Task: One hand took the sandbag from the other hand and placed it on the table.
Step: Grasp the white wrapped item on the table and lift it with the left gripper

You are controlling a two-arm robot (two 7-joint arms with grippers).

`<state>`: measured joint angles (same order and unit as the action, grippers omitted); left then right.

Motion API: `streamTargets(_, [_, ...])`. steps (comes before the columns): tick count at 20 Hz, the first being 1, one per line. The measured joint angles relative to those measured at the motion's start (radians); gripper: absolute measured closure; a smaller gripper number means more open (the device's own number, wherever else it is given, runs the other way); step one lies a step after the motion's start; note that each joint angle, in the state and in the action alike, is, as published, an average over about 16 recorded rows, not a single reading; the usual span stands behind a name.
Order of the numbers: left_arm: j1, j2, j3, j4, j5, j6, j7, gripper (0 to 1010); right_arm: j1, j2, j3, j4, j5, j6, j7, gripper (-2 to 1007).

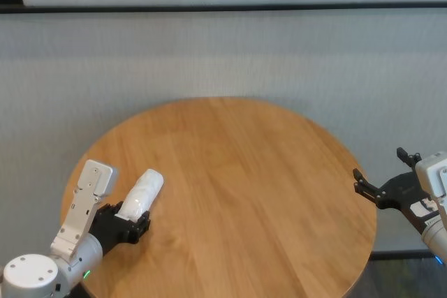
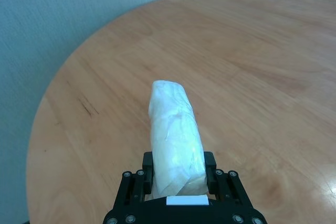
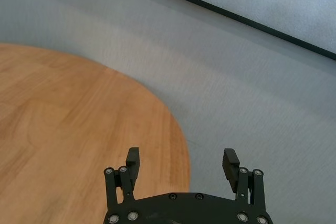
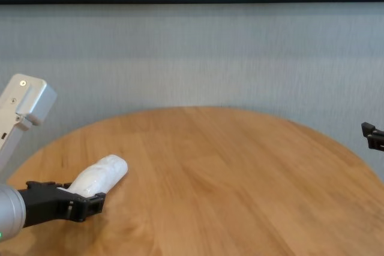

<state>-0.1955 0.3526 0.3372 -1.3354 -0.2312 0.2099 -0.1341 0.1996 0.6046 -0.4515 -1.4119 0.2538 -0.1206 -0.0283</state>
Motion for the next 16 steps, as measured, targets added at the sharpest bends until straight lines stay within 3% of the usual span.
streamTargets(16, [0.0,0.0,0.0,0.0,-0.001,0.001,0.0,451,0.0,0.0,0.0,0.0,0.0,0.0,0.0,5])
